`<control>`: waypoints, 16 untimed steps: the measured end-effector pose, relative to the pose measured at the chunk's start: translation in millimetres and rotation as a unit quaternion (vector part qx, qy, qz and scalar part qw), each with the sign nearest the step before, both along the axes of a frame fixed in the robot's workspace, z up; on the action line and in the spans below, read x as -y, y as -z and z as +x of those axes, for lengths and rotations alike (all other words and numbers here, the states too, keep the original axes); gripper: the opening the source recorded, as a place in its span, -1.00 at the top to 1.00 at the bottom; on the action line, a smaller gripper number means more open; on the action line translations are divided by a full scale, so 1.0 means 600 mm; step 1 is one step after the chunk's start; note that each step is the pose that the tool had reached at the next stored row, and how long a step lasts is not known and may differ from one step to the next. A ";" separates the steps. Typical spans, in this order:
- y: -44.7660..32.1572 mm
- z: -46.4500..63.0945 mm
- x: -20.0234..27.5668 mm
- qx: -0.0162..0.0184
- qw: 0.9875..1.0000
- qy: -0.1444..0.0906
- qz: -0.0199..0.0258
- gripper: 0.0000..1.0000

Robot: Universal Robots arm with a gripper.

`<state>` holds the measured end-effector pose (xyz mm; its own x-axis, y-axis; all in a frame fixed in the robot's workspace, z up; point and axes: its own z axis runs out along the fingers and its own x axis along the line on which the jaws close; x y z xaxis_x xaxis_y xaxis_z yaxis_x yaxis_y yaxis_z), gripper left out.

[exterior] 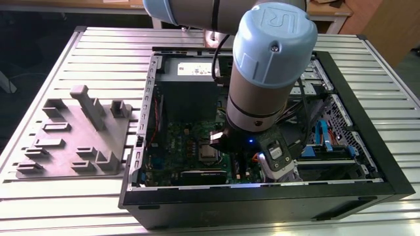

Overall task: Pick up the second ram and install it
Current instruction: 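Press down the second ram until it locks into place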

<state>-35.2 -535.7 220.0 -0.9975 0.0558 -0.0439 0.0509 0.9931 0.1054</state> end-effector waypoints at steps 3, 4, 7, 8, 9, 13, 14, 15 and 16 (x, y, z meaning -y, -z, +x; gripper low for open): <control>0.001 0.000 0.0000 0.000 1.000 0.000 0.000 0.86; 0.001 0.000 -0.0001 0.000 1.000 0.000 0.000 0.86; 0.003 0.000 -0.0001 0.000 1.000 0.000 0.000 0.86; 0.004 0.000 0.0000 0.000 1.000 0.000 0.000 0.86; 0.004 0.000 0.0000 0.000 1.000 0.000 0.000 0.86; 0.004 0.000 -0.0001 0.000 1.000 0.000 0.000 0.86; 0.005 0.000 -0.0001 0.000 1.000 0.000 0.000 0.86; 0.005 0.000 -0.0001 0.000 1.000 0.000 0.000 0.86; 0.006 0.000 0.0000 0.000 1.000 0.000 0.000 0.86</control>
<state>-35.2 -535.7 216.4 -0.9975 0.0558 -0.0440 0.0509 0.9931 0.1055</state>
